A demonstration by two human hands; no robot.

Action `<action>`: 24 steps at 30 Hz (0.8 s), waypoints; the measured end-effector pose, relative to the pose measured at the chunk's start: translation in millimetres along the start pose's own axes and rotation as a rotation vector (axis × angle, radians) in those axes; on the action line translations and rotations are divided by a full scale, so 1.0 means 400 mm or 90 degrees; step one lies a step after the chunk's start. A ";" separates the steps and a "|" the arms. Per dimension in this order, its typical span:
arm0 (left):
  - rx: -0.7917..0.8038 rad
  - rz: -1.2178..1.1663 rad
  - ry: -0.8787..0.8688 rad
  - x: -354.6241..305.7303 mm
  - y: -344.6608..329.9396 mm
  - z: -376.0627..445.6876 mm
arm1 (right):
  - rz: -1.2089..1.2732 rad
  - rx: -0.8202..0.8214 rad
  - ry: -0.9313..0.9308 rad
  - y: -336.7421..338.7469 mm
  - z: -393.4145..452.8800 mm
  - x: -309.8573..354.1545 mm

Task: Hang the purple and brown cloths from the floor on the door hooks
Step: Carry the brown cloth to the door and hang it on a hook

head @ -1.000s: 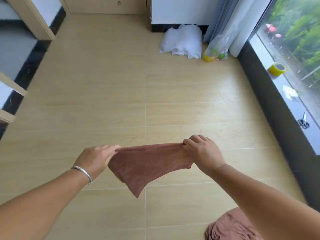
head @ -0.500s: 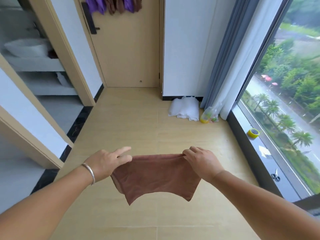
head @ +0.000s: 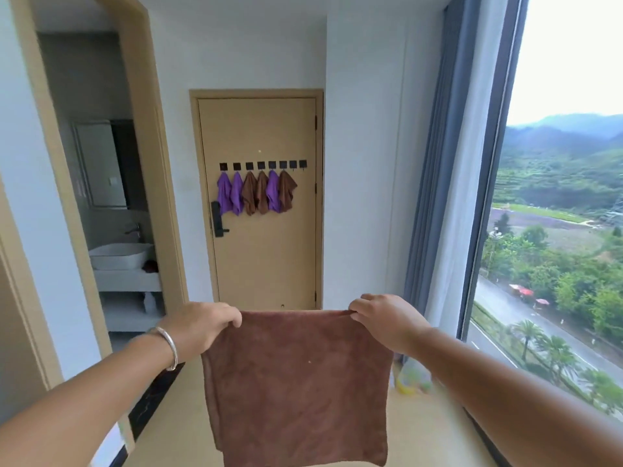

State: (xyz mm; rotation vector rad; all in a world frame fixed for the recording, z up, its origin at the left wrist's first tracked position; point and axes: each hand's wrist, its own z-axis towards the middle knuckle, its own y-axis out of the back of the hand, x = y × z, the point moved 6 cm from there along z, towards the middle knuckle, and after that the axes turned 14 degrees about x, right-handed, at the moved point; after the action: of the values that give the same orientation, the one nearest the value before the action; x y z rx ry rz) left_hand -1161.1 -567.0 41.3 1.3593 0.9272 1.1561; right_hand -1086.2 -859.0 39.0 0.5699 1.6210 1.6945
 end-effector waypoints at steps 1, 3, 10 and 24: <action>-0.012 0.006 0.007 0.006 0.041 -0.001 | -0.015 -0.007 0.000 0.040 0.002 -0.003; -0.040 0.034 0.021 0.016 0.113 -0.003 | -0.030 -0.023 -0.005 0.113 0.007 -0.009; -0.058 0.124 0.039 0.051 0.260 -0.002 | -0.044 -0.070 0.068 0.278 0.008 0.030; -0.070 0.181 0.054 0.151 0.251 0.046 | -0.098 -0.123 0.081 0.304 0.155 0.104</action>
State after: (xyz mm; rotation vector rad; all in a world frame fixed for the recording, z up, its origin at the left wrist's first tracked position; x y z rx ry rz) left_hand -1137.1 -525.3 149.8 1.3915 0.7319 1.4686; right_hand -1090.8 -781.6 158.6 0.2412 1.5243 1.7755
